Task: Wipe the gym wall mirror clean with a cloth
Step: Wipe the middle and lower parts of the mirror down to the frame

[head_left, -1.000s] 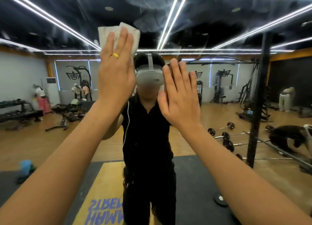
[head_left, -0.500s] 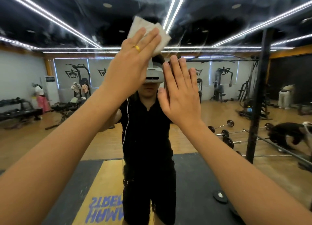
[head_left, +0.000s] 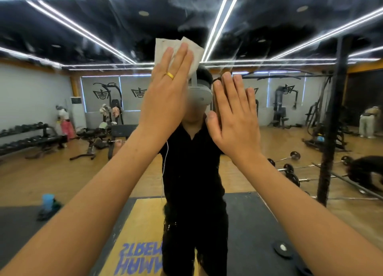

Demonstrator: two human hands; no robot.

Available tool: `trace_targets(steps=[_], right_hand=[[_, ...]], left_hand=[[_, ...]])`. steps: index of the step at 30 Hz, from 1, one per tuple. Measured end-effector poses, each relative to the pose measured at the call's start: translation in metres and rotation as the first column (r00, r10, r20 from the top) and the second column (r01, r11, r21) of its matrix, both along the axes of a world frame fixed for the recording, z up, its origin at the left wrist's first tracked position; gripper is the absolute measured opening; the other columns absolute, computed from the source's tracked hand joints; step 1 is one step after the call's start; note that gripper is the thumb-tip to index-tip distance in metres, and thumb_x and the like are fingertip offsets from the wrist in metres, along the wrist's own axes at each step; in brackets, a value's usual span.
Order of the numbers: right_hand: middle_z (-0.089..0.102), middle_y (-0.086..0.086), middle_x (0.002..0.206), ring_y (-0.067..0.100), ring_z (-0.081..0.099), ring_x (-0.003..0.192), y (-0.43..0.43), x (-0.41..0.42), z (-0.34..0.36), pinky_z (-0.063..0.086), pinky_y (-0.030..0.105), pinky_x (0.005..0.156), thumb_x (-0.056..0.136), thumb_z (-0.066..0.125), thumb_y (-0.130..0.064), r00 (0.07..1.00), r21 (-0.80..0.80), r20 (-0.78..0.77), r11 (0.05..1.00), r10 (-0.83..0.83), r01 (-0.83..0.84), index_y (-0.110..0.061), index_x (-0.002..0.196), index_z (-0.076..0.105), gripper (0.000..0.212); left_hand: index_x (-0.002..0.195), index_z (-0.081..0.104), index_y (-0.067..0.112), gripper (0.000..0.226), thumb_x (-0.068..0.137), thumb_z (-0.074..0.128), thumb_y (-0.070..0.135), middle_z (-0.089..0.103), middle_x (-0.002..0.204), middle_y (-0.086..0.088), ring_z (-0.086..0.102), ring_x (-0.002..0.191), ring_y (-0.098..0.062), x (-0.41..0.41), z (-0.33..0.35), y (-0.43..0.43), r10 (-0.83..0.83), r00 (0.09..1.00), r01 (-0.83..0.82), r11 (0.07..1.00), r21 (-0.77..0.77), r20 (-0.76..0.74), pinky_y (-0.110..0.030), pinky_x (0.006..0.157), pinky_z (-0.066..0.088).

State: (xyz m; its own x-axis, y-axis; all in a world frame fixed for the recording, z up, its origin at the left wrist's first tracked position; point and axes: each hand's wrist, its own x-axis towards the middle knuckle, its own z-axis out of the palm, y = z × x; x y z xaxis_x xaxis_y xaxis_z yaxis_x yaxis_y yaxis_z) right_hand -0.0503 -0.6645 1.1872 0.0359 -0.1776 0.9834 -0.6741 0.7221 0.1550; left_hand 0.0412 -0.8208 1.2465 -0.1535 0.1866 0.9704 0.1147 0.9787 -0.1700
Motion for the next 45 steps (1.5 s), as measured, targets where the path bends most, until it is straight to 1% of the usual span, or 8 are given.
trace_targets(steps=[6, 9, 12, 19, 27, 32, 38, 45], right_hand=[[0.020, 0.014, 0.170, 0.030, 0.012, 0.159, -0.001, 0.002, -0.001, 0.012, 0.054, 0.128, 0.103, 0.043, -0.030, 1.000, 0.005, 0.013, 1.000, -0.004, 0.004, -0.008, 0.162, 0.027, 0.065], [0.019, 0.014, 0.170, 0.030, 0.012, 0.159, 0.000, 0.002, 0.000, 0.010, 0.052, 0.129, 0.104, 0.044, -0.029, 1.000, -0.006, 0.001, 1.000, -0.003, 0.003, -0.008, 0.162, 0.026, 0.065], [0.020, 0.015, 0.170, 0.031, 0.013, 0.159, -0.002, 0.002, -0.001, 0.010, 0.053, 0.129, 0.104, 0.043, -0.030, 1.000, -0.004, 0.000, 1.000, 0.014, -0.014, -0.008, 0.162, 0.026, 0.064], [0.023, 0.016, 0.169, 0.032, 0.016, 0.158, 0.000, 0.002, 0.005, 0.012, 0.055, 0.128, 0.103, 0.046, -0.028, 0.999, -0.006, 0.011, 0.999, 0.032, -0.031, -0.007, 0.161, 0.029, 0.064], [0.022, 0.015, 0.169, 0.031, 0.015, 0.158, -0.035, 0.042, -0.004, 0.001, 0.049, 0.129, 0.100, 0.051, -0.020, 0.994, 0.044, 0.018, 0.993, 0.107, -0.108, -0.003, 0.160, 0.029, 0.066], [0.022, 0.013, 0.170, 0.029, 0.015, 0.158, -0.086, 0.057, 0.008, 0.008, 0.055, 0.129, 0.101, 0.050, -0.023, 0.990, 0.089, 0.034, 0.986, 0.135, -0.138, -0.006, 0.161, 0.028, 0.066], [0.017, 0.012, 0.171, 0.029, 0.011, 0.159, -0.107, 0.052, 0.008, 0.006, 0.051, 0.129, 0.104, 0.040, -0.031, 1.000, 0.066, 0.013, 0.998, -0.026, 0.025, -0.009, 0.163, 0.023, 0.066], [0.021, 0.012, 0.170, 0.029, 0.014, 0.159, -0.110, 0.052, 0.007, 0.012, 0.055, 0.128, 0.102, 0.046, -0.028, 1.000, 0.053, -0.002, 0.999, 0.002, -0.002, -0.008, 0.162, 0.028, 0.065]], left_hand=[[0.160, 0.031, 0.007, 0.054, 0.107, 0.042, 0.009, 0.029, 0.168, -0.010, 0.018, 0.156, -0.030, 0.017, -0.058, -0.025, 0.053, 0.999, -0.054, 0.986, 0.158, 0.009, -0.059, 0.119, 0.036], [0.163, 0.023, 0.014, 0.056, 0.109, 0.038, 0.012, 0.020, 0.171, -0.003, 0.017, 0.158, -0.029, 0.021, -0.022, -0.041, 0.110, 0.993, -0.095, 0.943, 0.318, -0.030, -0.055, 0.114, 0.044], [0.164, 0.020, 0.016, 0.057, 0.109, 0.036, 0.014, 0.014, 0.173, 0.000, 0.013, 0.159, -0.029, 0.018, 0.011, -0.035, 0.131, 0.987, -0.081, 0.904, 0.420, -0.092, -0.051, 0.119, 0.039], [0.160, 0.032, 0.008, 0.054, 0.107, 0.044, 0.006, 0.028, 0.169, -0.008, 0.019, 0.157, -0.033, 0.001, -0.005, -0.009, 0.049, 0.999, -0.048, 0.996, 0.072, -0.005, -0.052, 0.124, 0.027], [0.163, 0.025, 0.012, 0.054, 0.110, 0.037, 0.013, 0.022, 0.171, -0.003, 0.014, 0.159, -0.028, 0.040, -0.011, -0.080, 0.100, 0.995, -0.100, 0.972, 0.211, 0.010, -0.051, 0.125, 0.028], [0.163, 0.025, 0.012, 0.054, 0.110, 0.035, 0.014, 0.020, 0.171, -0.003, 0.012, 0.159, -0.027, 0.059, -0.021, -0.116, 0.102, 0.995, -0.102, 0.968, 0.231, 0.012, -0.045, 0.126, 0.023], [0.161, 0.031, 0.008, 0.054, 0.107, 0.037, 0.014, 0.028, 0.169, -0.008, 0.018, 0.157, -0.032, 0.052, -0.018, -0.113, 0.080, 0.994, -0.059, 0.967, 0.247, -0.074, -0.047, 0.127, 0.021], [0.162, 0.025, 0.007, 0.061, 0.105, 0.046, 0.008, 0.019, 0.171, -0.010, 0.012, 0.158, -0.034, 0.035, 0.010, -0.098, 0.051, 0.999, -0.051, 0.999, -0.009, 0.014, -0.056, 0.125, 0.026]])
